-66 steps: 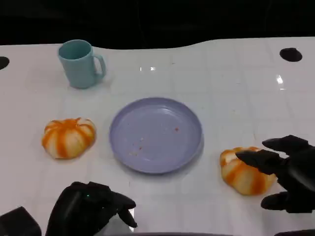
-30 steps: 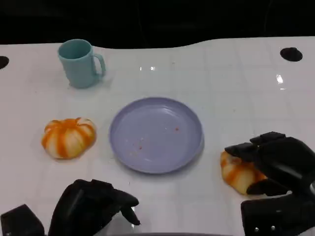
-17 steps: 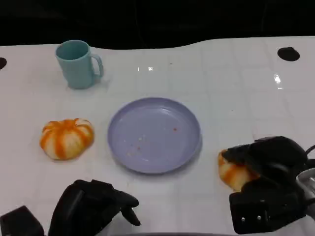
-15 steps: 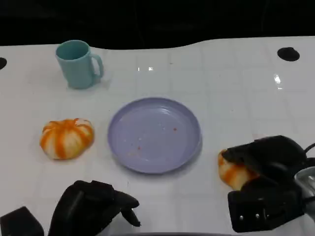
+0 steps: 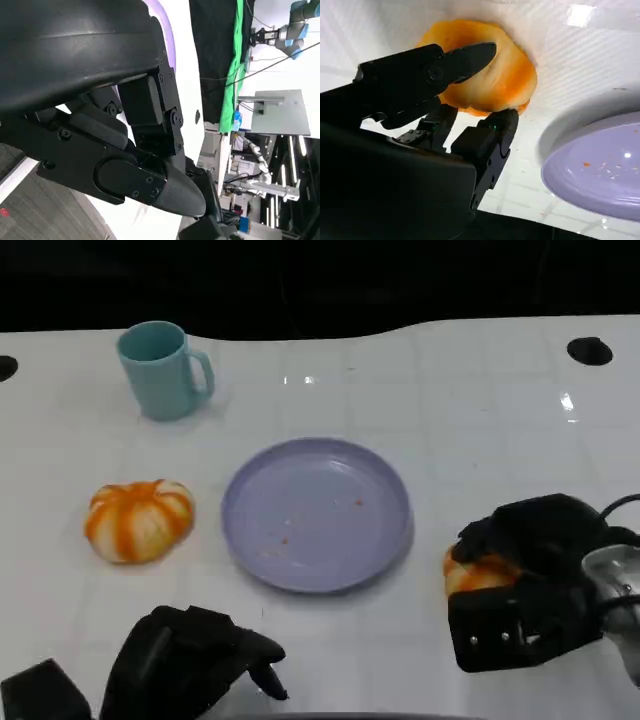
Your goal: Grasp the bread from the table and place it into the plate.
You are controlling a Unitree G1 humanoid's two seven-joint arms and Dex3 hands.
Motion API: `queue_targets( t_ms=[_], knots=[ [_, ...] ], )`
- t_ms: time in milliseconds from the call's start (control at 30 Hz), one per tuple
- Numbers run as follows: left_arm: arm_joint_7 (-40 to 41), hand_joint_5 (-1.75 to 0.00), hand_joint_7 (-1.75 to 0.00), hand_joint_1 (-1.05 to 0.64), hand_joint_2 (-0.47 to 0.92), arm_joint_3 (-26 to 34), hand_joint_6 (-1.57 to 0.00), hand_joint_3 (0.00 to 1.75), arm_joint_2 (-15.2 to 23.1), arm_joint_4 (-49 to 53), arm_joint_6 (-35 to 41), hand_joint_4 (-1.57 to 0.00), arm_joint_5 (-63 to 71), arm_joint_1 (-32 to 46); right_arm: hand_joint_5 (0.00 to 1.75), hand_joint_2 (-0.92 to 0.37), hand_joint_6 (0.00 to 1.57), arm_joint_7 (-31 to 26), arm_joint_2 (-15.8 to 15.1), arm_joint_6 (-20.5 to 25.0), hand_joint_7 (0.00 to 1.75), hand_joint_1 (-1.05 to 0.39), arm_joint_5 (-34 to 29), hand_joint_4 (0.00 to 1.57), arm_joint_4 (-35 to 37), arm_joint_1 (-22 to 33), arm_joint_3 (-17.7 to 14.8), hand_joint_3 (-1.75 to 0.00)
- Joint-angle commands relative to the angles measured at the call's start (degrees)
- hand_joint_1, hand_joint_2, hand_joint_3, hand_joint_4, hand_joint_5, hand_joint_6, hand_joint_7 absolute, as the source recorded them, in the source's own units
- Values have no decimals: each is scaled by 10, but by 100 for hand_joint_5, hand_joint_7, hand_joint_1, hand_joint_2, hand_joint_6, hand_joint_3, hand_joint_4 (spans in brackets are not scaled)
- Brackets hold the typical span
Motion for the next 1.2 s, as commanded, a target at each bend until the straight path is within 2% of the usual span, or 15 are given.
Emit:
queue_targets(
  t_ms=[33,167,233,300,333,367,433,467,600,700,800,867,967,1100,1200],
  knots=[
    [7,-107,-10,-99,92,0,-152,1,7,-12,4,-114,3,9,88,-92,104,-66,-7,-7,7,-30,-44,92,82,-8,40,-22],
    [8,-107,-10,-99,92,-1,-152,1,7,-15,4,-114,3,10,101,-92,108,-157,-2,-31,5,-29,-49,91,136,-19,52,-31],
    [7,-107,-9,-99,92,0,-152,1,7,-12,1,-114,3,9,121,-92,116,-206,3,-43,7,-28,-46,89,164,-26,53,-30],
    [7,-107,-10,-98,92,0,-152,1,7,-12,1,-114,2,9,151,-92,124,-259,9,-58,15,-27,-40,83,194,-32,50,-27],
    [7,-106,-10,-98,92,0,-152,1,7,-12,3,-114,1,9,165,-92,110,-286,12,-68,63,-26,-36,84,209,-35,47,-25],
    [7,-106,-10,-98,92,0,-152,1,7,-13,3,-114,1,10,170,-92,96,-307,14,-78,98,-25,-33,86,222,-39,46,-23],
    [9,-106,-10,-99,92,-1,-152,1,8,-13,-1,-115,5,10,174,-92,80,-336,17,-90,141,-24,-27,88,239,-44,44,-20],
    [9,-106,-10,-99,92,-1,-152,2,8,-13,-2,-115,6,10,174,-91,76,-346,17,-95,150,-23,-25,88,244,-46,43,-19],
    [7,-106,-10,-99,92,-1,-152,2,8,-13,0,-114,4,10,175,-89,70,-387,18,-119,163,-22,-9,89,254,-49,34,-18],
    [8,-106,-10,-98,92,-1,-152,2,8,-12,0,-114,5,10,175,-87,73,-408,18,-142,160,-21,8,91,258,-49,24,-18],
    [11,-107,-10,-99,92,-1,-152,1,8,-15,4,-114,5,11,175,-67,68,-419,17,-160,172,-19,22,91,253,-49,15,-62],
    [9,-106,-10,-98,91,0,-151,1,7,-16,7,-114,0,11,175,-57,68,-424,18,-164,173,-16,27,91,247,-49,9,-80],
    [7,-106,-10,-98,92,0,-151,1,8,-13,4,-114,0,10,175,-54,67,-417,17,-158,174,-16,33,91,220,-50,-2,-91],
    [7,-106,-10,-98,92,0,-151,1,8,-13,3,-114,1,10,175,-63,65,-390,16,-142,175,-19,49,90,170,-47,-23,-83],
    [9,-106,-10,-97,92,-1,-151,1,8,-11,1,-114,4,10,175,-50,66,-393,16,-147,175,-13,55,92,148,-47,-35,-95]
  ],
)
